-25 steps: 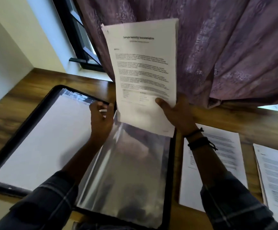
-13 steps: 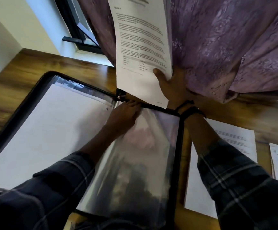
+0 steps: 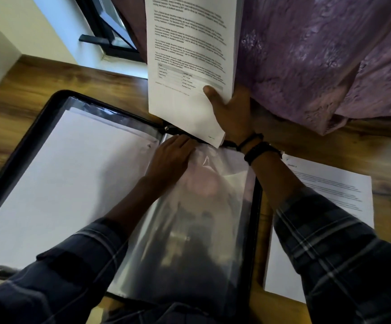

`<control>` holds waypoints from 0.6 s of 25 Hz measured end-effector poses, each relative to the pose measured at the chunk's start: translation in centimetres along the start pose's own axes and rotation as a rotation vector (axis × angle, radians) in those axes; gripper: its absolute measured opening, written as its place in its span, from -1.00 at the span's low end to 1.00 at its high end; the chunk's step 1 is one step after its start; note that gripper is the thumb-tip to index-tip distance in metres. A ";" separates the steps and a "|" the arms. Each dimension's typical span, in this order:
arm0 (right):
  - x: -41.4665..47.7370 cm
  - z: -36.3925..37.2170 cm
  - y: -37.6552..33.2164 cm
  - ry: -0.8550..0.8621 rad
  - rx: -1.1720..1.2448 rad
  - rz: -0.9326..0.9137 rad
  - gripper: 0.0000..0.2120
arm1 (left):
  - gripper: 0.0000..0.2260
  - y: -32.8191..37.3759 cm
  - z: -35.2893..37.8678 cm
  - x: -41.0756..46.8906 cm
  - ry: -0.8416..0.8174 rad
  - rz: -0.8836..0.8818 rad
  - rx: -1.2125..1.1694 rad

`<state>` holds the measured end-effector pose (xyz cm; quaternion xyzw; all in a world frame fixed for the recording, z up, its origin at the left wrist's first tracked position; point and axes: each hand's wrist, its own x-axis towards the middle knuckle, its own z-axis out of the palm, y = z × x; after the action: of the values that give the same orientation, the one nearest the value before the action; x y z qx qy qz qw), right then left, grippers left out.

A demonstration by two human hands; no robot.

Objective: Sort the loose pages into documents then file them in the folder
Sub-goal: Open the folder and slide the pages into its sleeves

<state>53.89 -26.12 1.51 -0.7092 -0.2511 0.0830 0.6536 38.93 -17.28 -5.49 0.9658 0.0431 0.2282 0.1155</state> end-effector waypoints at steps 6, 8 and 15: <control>0.9 2.0 -0.8 -0.048 0.033 0.002 -0.67 | -0.90 -1.1 -1.4 1.8 -0.178 0.110 -0.134; 1.3 2.6 -1.0 -0.065 0.035 0.023 -0.67 | -0.87 -1.1 -2.0 2.2 -0.182 0.113 -0.139; -0.1 0.0 0.2 -0.027 0.061 0.198 -0.63 | -0.88 -0.3 -2.6 1.9 -0.088 -0.006 -0.090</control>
<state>53.88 -26.11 1.30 -0.7091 -0.1860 0.1641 0.6600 39.49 -16.25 -2.50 0.9687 0.0305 0.1866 0.1611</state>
